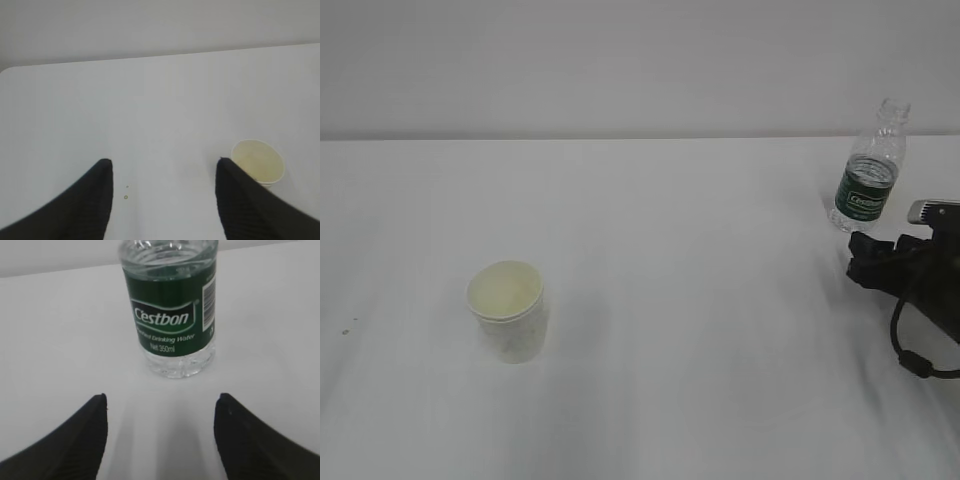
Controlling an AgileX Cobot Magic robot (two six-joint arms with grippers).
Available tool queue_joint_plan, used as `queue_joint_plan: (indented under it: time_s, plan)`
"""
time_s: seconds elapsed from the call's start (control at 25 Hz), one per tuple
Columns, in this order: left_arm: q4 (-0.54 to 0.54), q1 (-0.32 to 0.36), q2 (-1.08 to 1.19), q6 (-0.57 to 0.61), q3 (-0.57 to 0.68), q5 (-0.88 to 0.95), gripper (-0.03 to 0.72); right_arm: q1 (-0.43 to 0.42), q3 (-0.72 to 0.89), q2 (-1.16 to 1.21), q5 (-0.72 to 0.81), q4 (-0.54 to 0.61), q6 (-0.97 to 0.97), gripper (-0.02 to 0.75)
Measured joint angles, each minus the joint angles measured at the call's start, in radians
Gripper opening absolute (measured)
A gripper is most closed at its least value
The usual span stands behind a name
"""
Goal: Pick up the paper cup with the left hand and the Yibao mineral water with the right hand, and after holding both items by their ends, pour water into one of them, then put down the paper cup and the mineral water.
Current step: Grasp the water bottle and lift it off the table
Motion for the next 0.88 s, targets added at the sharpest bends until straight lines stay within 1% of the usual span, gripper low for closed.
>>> queue_joint_plan:
  time_s: [0.88]
  plan:
    - [0.0, 0.0, 0.0, 0.0, 0.0, 0.0, 0.457, 0.0, -0.158, 0.078, -0.002, -0.002, -0.002, 0.507]
